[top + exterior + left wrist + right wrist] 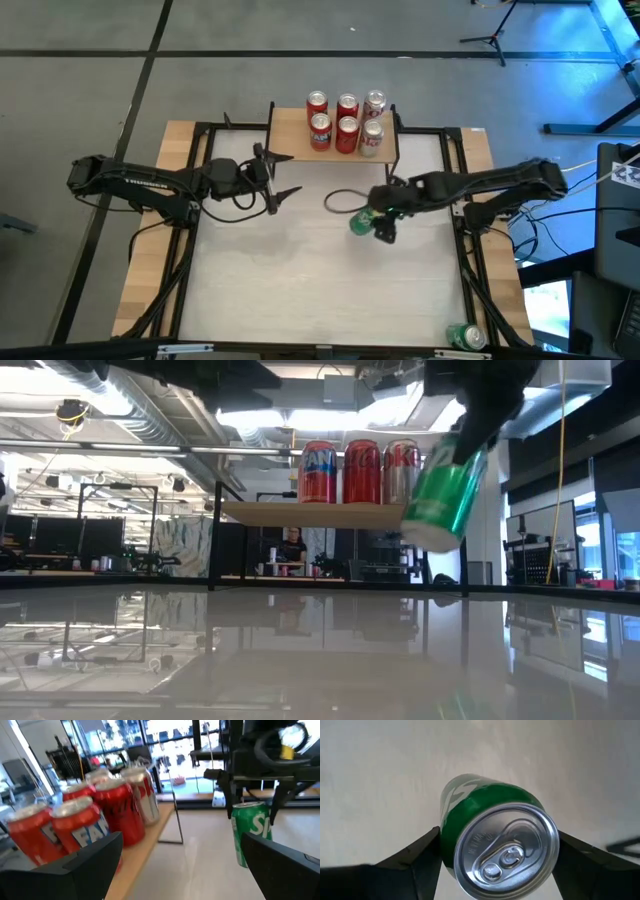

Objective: Place canned beverage on shelf
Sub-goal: Put the top green soda can on the shelf

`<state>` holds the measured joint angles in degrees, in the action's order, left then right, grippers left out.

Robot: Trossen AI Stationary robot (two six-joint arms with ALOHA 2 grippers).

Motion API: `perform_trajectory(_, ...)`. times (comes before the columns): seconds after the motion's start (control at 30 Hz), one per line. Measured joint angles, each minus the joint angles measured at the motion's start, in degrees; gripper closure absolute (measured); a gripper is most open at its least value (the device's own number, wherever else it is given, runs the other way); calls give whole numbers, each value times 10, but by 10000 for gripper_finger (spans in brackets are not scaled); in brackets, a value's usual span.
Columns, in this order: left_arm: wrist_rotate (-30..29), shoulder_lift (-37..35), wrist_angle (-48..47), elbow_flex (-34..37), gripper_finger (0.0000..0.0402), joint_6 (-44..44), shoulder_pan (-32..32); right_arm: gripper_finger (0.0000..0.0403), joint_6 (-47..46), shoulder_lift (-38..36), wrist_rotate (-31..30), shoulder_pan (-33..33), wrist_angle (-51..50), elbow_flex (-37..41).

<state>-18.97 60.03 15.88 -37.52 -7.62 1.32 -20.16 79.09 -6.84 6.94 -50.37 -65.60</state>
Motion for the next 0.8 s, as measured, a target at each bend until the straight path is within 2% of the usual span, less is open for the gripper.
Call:
perform_trajectory(0.2,-44,-4,-102,0,7,45,-23,109,57,112,-1,-2,-23,-91)
perform_trajectory(0.37,-77,-4,-184,0,7,95,-45,108,89,211,-7,-3,-88,-206)
perform_trajectory(0.53,-84,-4,-250,0,8,142,-63,107,114,298,-16,-3,-134,-314)
perform_trajectory(0.67,-90,-4,-274,0,8,165,-79,107,142,349,-16,-3,-141,-361)
perform_trajectory(0.8,-91,-4,-274,0,8,166,-88,107,165,380,-12,-3,-141,-375)
